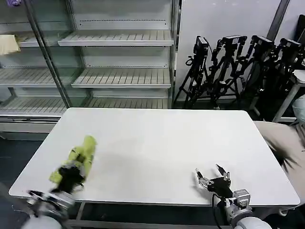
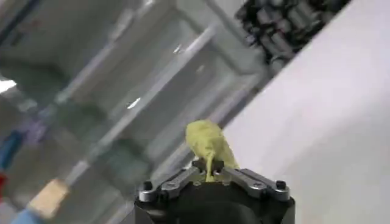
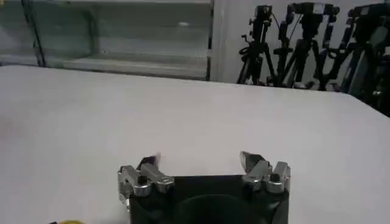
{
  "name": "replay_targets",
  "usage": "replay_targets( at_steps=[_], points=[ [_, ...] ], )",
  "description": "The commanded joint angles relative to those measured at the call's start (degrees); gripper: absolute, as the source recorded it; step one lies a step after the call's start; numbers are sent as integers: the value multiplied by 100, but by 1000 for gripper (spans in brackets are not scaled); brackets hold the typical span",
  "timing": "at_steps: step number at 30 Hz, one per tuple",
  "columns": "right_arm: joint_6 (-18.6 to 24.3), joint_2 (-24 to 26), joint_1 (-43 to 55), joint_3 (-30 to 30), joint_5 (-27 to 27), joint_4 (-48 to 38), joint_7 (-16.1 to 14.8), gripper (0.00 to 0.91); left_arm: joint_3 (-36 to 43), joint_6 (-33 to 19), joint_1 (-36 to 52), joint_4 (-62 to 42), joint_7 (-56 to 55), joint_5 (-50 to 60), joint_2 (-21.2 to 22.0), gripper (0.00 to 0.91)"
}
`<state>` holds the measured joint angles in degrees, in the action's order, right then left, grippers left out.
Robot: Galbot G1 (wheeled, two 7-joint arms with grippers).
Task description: Fold and organize the clothes.
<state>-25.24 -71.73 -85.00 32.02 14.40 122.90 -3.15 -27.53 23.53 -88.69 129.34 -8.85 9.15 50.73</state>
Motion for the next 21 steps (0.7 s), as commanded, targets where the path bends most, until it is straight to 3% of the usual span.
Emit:
replay_targets(
  at_steps=[1, 6, 12, 15, 18, 21],
  points=[
    [-45, -50, 25, -16, -73, 33, 7, 907, 2348, -17, 812, 133, -423, 949, 853, 10],
    [-79, 4, 12, 65, -70, 84, 6, 907, 2709, 376, 1648, -289, -433, 9, 1281, 20],
    [-101, 55, 63, 230, -20, 140, 20, 907, 2830, 485, 2339, -1137, -567, -433, 2075, 10],
    [14, 83, 142, 147, -27, 136, 648, 907, 2879, 753, 2631, -1336, -787, -1085, 2217, 10],
    [-142, 97, 305, 175, -36, 235, 581, 907, 2933, 956, 2784, -1369, -1247, -2197, 2429, 10],
    [22, 13, 596, 204, -18, 214, 564, 907, 3073, 952, 2678, -1387, -1333, -2289, 2666, 20]
  ],
)
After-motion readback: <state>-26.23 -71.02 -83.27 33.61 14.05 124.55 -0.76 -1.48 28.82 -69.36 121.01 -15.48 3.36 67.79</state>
